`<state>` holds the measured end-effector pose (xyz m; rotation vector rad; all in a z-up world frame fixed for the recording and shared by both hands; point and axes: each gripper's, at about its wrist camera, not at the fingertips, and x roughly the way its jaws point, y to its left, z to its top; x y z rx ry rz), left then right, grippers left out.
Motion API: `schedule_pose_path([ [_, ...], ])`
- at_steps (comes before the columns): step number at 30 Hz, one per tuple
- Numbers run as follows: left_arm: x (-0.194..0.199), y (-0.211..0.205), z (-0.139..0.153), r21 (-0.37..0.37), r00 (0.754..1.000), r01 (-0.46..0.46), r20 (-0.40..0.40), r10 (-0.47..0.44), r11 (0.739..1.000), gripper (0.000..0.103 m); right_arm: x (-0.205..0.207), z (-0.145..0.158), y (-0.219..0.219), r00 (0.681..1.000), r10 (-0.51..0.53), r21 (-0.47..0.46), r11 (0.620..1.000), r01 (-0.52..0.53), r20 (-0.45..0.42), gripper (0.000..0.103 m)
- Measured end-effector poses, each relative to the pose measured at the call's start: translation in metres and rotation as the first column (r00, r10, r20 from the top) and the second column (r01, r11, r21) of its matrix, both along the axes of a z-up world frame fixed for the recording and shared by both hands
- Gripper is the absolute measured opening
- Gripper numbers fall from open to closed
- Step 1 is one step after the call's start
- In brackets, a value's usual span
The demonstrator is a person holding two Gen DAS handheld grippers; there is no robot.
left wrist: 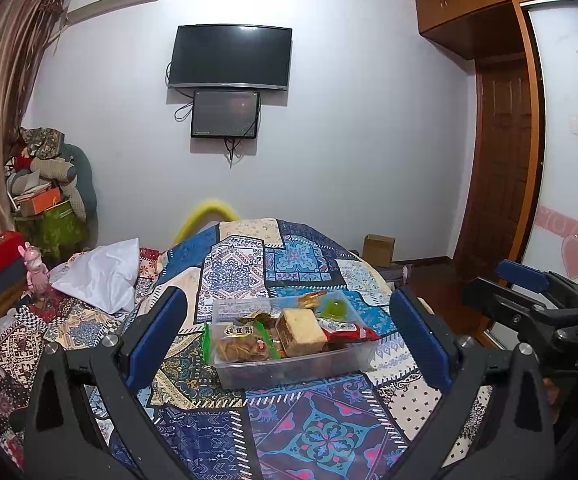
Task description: Organize snacks
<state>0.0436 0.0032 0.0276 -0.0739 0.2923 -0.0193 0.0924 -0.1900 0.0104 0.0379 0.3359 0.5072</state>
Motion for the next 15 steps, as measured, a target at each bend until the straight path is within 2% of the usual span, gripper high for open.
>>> schedule_pose_path([
  [15,0.0005,0.0018,-0.0020,-0.005,1.000,0.001,-0.006,-0.001,1.000,0.102,0.0004,-0.0009,-0.0002,1.000,-0.016,-0.012,1.000,0.016,-0.006,0.103],
])
